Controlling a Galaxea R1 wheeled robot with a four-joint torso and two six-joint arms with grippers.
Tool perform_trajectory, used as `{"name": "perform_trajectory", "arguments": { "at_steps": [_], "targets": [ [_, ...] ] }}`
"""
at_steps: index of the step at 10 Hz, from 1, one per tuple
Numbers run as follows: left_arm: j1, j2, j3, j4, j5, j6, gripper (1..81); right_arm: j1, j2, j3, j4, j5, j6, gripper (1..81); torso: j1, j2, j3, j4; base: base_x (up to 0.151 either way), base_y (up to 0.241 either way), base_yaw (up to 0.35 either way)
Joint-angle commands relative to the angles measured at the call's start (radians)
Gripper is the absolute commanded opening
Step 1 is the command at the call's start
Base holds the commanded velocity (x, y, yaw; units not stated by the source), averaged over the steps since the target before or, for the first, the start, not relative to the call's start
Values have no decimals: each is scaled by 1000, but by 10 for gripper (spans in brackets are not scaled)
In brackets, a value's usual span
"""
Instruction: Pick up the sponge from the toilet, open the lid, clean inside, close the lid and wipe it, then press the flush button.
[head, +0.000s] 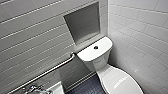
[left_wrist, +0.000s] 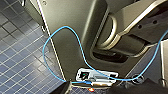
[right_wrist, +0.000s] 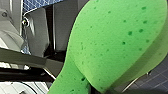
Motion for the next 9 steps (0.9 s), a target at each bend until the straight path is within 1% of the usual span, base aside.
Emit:
{"name": "perform_trajectory", "arguments": {
  "at_steps": [1, 2, 3, 4, 5, 6, 7, 8, 9],
  "targets": [
    [-13, -15, -9, -7, 95, 5, 811, -19, -14, 25, -41, -56, -3, 10, -62, 97, 0, -94, 0, 0, 0],
    [-14, -15, -9, -7, 95, 5, 811, -19, -11, 27, -43, -56, -4, 10, -83, 129, 0, -126, 0, 0, 0],
    [-14, -15, -9, -7, 94, 5, 811, -19, -3, 21, -50, -56, -4, 10, -105, 163, 0, -63, 0, 0, 0],
    [-16, -17, -9, -7, 94, 5, 811, -17, 4, 15, -52, -56, -4, 10, -66, 101, 0, -98, 0, 0, 0],
    [-17, -17, -9, -9, 94, 5, 811, -17, 12, 10, -52, -56, -4, 10, -74, 112, 0, -117, 0, 0, 0],
    [-18, -17, -9, -9, 94, 5, 811, -17, 20, -4, -52, -56, -4, 10, -81, 122, 97, -125, 0, 0, 0],
    [-19, -15, -9, -9, 94, 5, 811, -19, 27, -14, -49, -58, -3, 10, -82, 123, 99, -151, 0, 0, 0],
    [-19, -14, -9, -9, 94, 5, 811, -19, 40, -33, -49, -58, -3, 10, -81, 121, 105, -152, 0, 0, 0],
    [-19, -11, -9, -9, 94, 5, 811, -19, 52, -50, -50, -58, -3, 10, -81, 121, 122, -165, 0, 0, 0]
  ]
}}
